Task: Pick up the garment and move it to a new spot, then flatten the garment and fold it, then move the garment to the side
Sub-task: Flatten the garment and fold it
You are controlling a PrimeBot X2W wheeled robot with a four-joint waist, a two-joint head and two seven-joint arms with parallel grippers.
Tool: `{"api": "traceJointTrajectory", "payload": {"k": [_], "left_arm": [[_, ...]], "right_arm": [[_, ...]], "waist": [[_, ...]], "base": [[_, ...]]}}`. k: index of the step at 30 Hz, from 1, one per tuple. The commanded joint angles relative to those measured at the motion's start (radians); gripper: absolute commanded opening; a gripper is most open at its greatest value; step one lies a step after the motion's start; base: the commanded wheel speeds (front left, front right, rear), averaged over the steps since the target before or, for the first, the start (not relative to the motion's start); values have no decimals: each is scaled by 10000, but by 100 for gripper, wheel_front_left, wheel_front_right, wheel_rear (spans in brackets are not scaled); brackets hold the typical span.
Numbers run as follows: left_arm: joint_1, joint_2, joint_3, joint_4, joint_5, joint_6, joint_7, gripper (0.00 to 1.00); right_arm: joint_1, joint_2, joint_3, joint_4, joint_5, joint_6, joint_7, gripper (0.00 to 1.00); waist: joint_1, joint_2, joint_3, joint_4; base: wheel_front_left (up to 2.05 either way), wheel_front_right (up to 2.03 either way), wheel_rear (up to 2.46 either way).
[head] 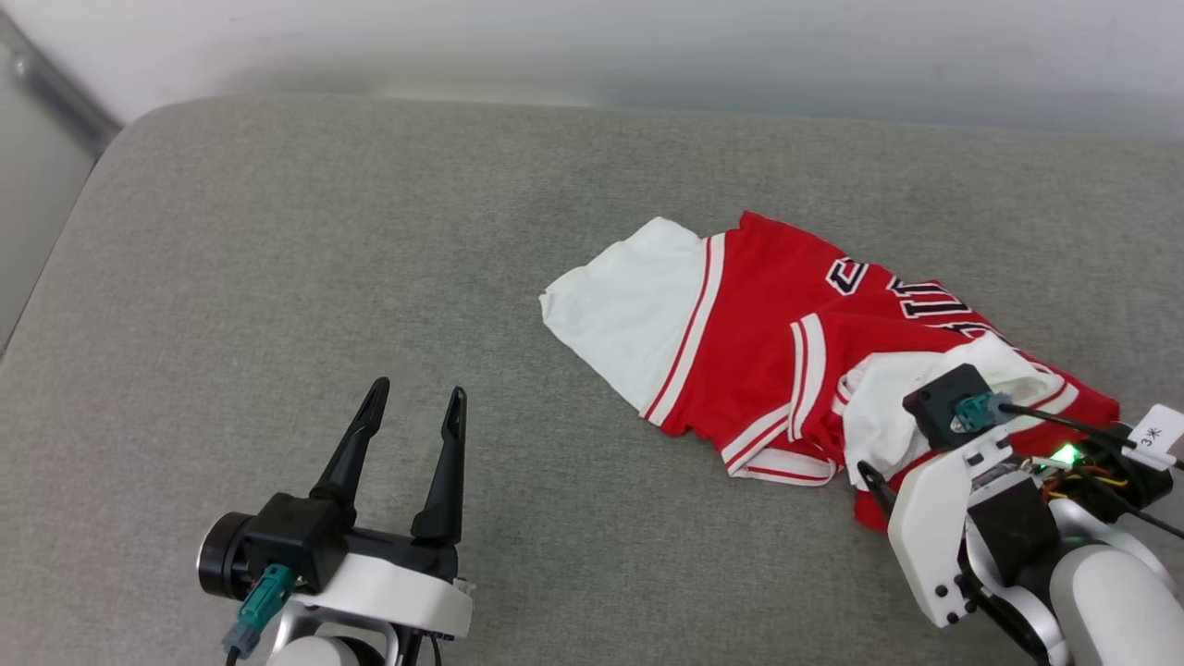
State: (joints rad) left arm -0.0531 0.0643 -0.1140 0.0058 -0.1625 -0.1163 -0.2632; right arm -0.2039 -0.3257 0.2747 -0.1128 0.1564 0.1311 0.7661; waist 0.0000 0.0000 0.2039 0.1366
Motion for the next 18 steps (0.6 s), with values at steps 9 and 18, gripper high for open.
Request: {"api": "traceJointTrajectory", "payload": {"k": [9,18], "left_arm": [[-219,-69,28,71,79,-94,-25,100],[-115,-93,135,99,153,-118,-23,100]], "right_arm": [[-418,21,22,752,-165,-7,-241,72],[-299,184,-11,950,-31,-7,-626,0]], "waist": [[0,0,245,476],[0,0,19,256]], "base": [[0,0,0],[0,0,0]]}}
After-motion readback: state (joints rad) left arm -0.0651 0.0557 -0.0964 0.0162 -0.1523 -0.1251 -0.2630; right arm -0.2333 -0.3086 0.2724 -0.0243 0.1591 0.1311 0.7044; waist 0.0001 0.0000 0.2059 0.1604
